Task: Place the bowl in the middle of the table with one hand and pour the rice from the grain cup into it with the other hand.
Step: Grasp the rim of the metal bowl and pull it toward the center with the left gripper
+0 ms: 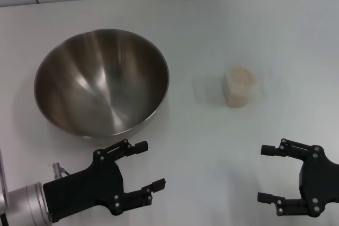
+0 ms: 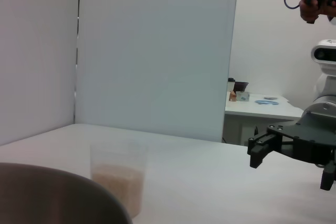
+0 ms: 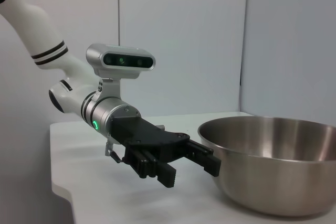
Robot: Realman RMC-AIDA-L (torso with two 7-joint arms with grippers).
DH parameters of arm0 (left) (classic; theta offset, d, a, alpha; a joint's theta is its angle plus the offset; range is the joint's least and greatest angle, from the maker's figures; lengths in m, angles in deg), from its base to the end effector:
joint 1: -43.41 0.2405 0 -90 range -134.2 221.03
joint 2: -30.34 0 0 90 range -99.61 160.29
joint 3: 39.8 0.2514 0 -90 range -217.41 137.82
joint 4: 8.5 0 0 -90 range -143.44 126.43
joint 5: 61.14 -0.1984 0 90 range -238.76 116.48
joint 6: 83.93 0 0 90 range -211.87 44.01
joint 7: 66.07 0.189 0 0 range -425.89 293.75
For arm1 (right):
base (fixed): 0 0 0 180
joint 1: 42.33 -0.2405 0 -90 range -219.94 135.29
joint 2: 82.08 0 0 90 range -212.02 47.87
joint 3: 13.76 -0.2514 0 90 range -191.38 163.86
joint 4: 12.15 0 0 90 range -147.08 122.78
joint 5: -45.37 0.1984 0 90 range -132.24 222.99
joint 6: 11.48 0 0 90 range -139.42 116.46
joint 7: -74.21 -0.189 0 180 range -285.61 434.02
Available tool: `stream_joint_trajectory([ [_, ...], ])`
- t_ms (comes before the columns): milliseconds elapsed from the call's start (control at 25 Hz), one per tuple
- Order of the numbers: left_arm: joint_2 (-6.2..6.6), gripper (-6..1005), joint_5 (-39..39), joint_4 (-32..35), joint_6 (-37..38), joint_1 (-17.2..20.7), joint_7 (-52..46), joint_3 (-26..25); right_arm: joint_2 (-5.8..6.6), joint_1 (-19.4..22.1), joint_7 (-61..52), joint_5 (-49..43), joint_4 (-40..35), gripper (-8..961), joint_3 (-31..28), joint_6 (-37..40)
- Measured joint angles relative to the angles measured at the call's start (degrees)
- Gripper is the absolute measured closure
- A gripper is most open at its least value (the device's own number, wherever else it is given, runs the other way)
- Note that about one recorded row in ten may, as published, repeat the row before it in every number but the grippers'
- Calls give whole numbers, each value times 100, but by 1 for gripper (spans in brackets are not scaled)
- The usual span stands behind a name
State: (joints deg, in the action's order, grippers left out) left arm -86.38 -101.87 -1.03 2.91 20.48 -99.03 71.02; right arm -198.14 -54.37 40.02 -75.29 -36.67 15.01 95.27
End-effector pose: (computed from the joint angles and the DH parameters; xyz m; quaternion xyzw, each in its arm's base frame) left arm -0.2448 0.2275 -0.1137 -0.9347 -0.0938 -0.3243 0.1117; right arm 0.3022 0.1921 -0.0307 -0.9402 0.0554 0.2912 0.1679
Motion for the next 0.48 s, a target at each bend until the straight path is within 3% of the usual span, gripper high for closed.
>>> stream_joint_trajectory([
  [320, 0, 204, -2, 17, 0, 3, 0, 0, -4, 0, 1, 0, 0, 124, -7, 5],
  [480, 44, 206, 31, 161, 497, 124, 75, -28, -4, 0, 1, 0, 0, 125, -12, 20],
])
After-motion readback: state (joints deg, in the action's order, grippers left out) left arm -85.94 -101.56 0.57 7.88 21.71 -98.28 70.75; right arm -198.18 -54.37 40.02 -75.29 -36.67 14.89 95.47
